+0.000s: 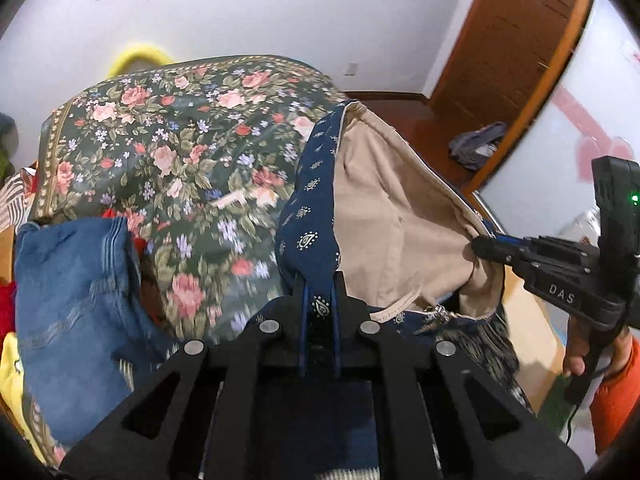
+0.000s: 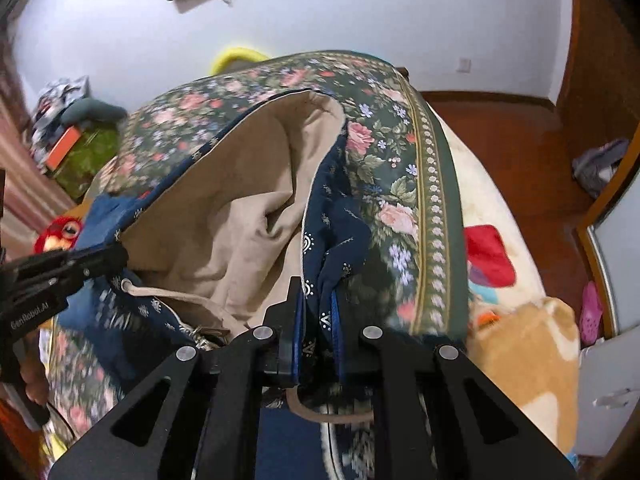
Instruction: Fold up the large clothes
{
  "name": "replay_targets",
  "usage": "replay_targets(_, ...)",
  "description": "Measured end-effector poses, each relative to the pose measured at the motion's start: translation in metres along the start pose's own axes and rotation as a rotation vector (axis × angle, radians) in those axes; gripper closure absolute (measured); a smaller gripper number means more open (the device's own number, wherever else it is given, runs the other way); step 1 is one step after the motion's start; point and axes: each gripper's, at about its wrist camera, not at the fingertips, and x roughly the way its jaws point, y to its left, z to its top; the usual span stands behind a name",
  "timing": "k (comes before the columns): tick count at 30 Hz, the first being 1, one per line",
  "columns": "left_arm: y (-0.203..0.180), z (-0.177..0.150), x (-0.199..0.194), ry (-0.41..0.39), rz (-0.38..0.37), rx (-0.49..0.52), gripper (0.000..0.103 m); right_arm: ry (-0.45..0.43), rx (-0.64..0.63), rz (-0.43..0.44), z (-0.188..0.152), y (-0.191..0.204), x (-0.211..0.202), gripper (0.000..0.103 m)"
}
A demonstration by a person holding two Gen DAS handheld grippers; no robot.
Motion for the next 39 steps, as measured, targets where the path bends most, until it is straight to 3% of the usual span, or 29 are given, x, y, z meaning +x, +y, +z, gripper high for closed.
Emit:
replay_targets(4, -0.012, -0.033, -0.025, 0.005, -0.004, 0.024, 0.095, 0.002, -0.025, 0.032, -0.032, 0.001, -0.029, 0.092)
replay_targets(10, -0.014, -0.09, -0.032, 0.063, -0.01, 0.017, 0.095, 0.053, -0.049, 0.032, -0.083, 0.0, -0.036, 0.092)
replay_targets(16, -0.019, -0.148, -0.014, 0.142, 0.045, 0.043, 0.093, 0.112, -0.066, 0.004, -0.121, 0.002, -0.023, 0.09)
replay_targets(23, -0.018, -0.191, 0.014, 0.27, 0.101, 0.032, 0.092, 0.158, -0.071, -0.043, -0.137, 0.005, -0.017, 0.077)
replay_targets(26, -0.025, -0.193, 0.005, 0.251, 0.112, 0.07, 0.087, 0.135, -0.066, -0.042, -0.133, 0.006, -0.026, 0.07)
replay_targets(30, -0.033, -0.18, -0.022, 0.157, 0.122, 0.098, 0.066, 0.056, -0.05, -0.059, -0.117, 0.003, -0.043, 0.059)
replay_targets(32, -0.035, -0.171, -0.032, 0.115, 0.115, 0.095, 0.06, 0.027, -0.047, -0.064, -0.113, 0.002, -0.048, 0.059)
replay_targets(39, -0.037, -0.117, -0.032, 0.03, 0.086, 0.083, 0.055, -0.017, -0.035, -0.08, -0.091, 0.003, -0.041, 0.052)
